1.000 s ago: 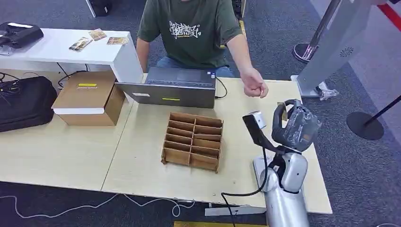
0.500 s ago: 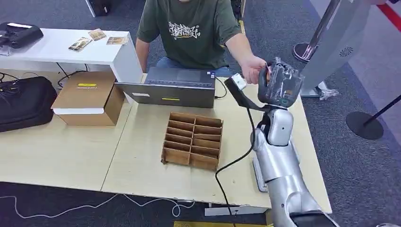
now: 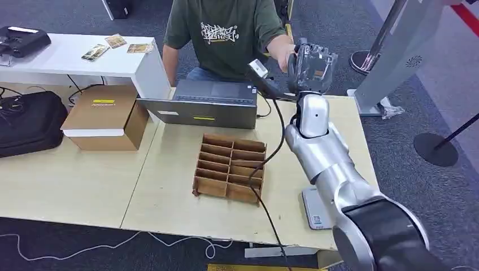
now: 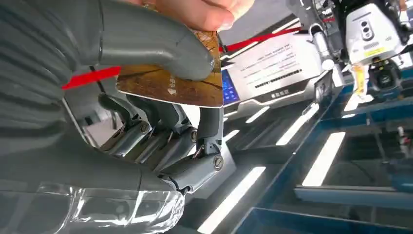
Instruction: Pass the card to the sensor for recognition and then transmit it.
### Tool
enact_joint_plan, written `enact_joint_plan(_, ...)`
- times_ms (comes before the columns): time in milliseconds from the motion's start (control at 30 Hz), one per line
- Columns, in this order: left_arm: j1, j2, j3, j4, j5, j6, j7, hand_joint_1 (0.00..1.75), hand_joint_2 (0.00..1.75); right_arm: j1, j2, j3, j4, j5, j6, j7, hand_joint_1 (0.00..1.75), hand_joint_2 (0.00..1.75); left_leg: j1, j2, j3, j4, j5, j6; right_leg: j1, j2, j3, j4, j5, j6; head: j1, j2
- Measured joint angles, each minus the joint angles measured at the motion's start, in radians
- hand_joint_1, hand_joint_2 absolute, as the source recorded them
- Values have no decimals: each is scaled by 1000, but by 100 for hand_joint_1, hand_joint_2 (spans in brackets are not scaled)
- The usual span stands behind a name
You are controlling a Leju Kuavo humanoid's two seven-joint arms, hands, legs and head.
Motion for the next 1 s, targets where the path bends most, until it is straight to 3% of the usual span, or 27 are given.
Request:
enact_joint_plan(233,-7,-1,0,-5,3,2,2,0,0,-44,2,72,91,-2,-2,6,175,175,0,-1,0,0,0,0,0,0,0,0,0,0,0,0)
enact_joint_plan(600,-10,-1,0,-8,-1,-1,7,0,0,-57,3,82,135,0,-4,-2,175,175,0,-1,0,0,0,0,0,-1,0,0,0,0,0,0)
enact_joint_plan(633,-10,-1,0,-8,-3,-1,8,0,0,-59,3,83,137,0,-3,-3,108,175,0,-1,0,0,0,0,0,-1,0,0,0,0,0,0)
enact_joint_plan(667,-10,-1,0,-8,-5,-1,9,0,0,-60,3,83,138,0,-3,-2,80,175,0,-1,0,0,0,0,0,-1,0,0,0,0,0,0)
enact_joint_plan(700,-11,-1,0,-8,-7,-1,13,0,0,-60,3,83,140,-2,0,-3,63,175,0,-1,0,0,0,0,0,-1,0,0,0,0,0,0)
enact_joint_plan(800,-13,-1,0,-8,-10,-1,18,0,0,-62,3,83,144,-2,8,-8,87,175,0,-1,0,0,0,0,0,0,0,0,0,0,0,0)
enact_joint_plan(833,-14,-1,0,-8,-11,-1,18,0,0,-63,3,83,146,-2,8,-9,108,175,0,-1,0,0,0,0,0,0,0,0,0,0,0,0)
enact_joint_plan(867,-15,0,0,-8,-12,-1,18,0,0,-63,3,83,147,0,8,-11,47,175,0,-1,0,0,0,0,0,0,0,0,0,0,0,0)
enact_joint_plan(900,-17,-1,0,-8,-12,-1,19,0,0,-63,3,83,148,0,8,-11,47,175,0,-1,0,0,0,0,0,0,0,0,0,0,0,0)
enact_joint_plan(933,-17,-1,0,-8,-15,-1,19,0,0,-63,3,83,149,0,8,-11,0,175,0,-1,0,0,0,0,0,0,0,0,0,0,0,0)
enact_joint_plan(1000,-19,-1,0,-8,-18,-1,19,0,0,-64,3,83,149,0,8,-8,0,175,0,-1,0,0,0,0,0,0,0,0,0,0,0,0)
